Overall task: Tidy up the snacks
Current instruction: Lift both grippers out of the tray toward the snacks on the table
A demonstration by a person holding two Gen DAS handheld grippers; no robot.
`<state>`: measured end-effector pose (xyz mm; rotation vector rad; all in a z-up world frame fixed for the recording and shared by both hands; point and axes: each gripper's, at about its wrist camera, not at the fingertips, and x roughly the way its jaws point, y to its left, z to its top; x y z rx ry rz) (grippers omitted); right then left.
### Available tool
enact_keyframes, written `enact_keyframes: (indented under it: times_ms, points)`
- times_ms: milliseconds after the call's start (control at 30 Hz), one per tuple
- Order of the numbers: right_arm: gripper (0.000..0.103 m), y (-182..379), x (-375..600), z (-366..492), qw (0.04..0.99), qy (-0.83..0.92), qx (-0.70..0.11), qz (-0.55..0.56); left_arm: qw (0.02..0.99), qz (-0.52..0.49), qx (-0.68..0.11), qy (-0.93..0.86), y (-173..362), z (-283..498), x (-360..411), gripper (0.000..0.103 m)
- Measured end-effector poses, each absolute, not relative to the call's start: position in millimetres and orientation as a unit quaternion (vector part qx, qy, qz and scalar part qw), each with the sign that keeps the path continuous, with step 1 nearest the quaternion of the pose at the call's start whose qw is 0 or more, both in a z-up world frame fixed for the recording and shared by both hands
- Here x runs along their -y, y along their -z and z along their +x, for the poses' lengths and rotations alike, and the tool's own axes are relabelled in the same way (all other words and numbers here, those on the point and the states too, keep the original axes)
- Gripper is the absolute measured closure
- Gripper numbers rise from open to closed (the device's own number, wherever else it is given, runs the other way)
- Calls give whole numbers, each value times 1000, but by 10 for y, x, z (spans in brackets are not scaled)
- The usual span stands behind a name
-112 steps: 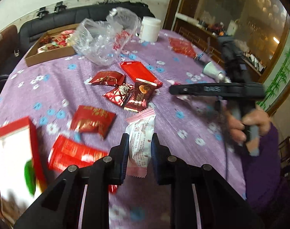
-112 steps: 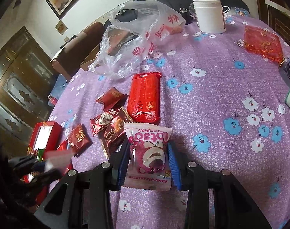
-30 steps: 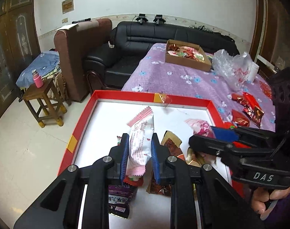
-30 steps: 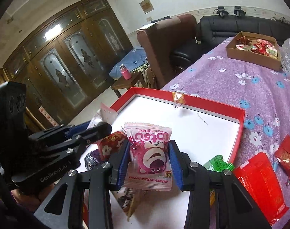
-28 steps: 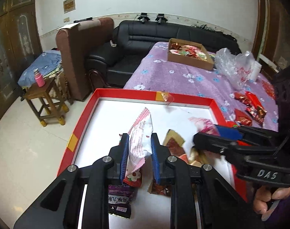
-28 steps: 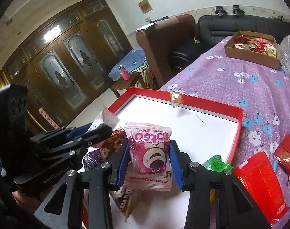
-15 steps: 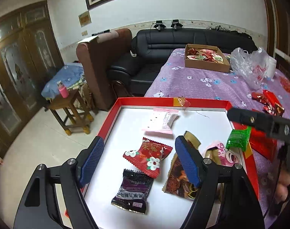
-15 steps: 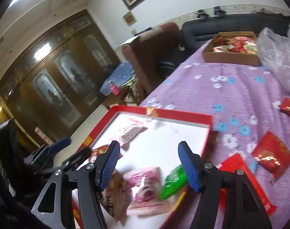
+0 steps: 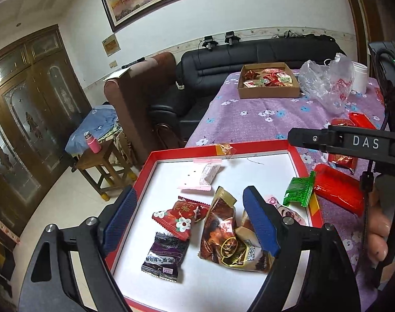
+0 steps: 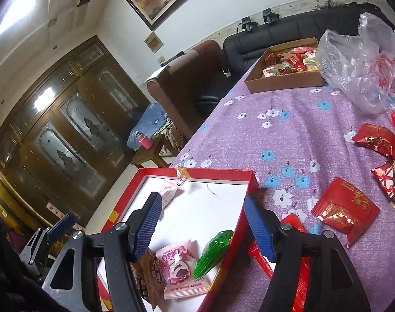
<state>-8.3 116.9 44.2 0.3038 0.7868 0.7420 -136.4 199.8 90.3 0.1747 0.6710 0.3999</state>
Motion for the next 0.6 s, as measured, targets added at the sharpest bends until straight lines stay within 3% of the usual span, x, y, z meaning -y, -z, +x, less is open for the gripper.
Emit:
enact_keyframes:
  times_ms: [600]
  points:
    - [35,-494,-1087,-69,846,-348,-373,154,915,93,-340,-196,-875,-1331,-1870,18]
